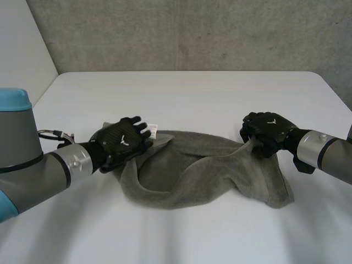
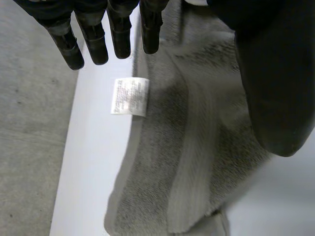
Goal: Fold the towel.
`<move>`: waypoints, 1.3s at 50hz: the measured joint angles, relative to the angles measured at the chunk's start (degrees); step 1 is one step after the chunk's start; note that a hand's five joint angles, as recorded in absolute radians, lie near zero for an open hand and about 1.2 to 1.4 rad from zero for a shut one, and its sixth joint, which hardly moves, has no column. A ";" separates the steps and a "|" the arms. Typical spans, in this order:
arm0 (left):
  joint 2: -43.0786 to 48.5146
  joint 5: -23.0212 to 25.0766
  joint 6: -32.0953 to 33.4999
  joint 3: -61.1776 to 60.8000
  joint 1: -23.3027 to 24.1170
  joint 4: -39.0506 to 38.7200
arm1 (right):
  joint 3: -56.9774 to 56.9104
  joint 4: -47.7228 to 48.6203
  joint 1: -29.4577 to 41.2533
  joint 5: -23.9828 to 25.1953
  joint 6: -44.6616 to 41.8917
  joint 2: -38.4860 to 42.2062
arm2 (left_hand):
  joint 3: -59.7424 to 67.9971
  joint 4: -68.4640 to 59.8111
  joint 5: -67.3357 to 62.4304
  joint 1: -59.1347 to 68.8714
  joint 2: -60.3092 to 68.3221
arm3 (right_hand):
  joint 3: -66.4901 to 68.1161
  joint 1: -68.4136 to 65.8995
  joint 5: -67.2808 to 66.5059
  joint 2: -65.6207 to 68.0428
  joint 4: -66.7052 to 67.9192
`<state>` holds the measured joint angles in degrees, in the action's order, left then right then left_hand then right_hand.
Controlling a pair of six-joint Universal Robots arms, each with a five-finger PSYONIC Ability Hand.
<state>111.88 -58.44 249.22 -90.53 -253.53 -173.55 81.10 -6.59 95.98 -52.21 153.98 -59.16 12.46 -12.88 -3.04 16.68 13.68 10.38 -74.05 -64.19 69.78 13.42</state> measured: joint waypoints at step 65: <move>-2.72 -2.11 2.78 -6.95 -2.09 -5.28 | 0.39 -0.10 0.38 0.09 -0.11 0.92 | 0.00 0.00 0.00 0.00 0.00 | 0.00 -0.01 0.00 0.00 0.00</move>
<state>109.16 -60.55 252.00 -97.49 -255.62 -178.84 81.49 -6.68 96.36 -52.12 153.87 -58.24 12.46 -12.88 -3.03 16.68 13.68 10.38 -74.06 -64.20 69.78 13.42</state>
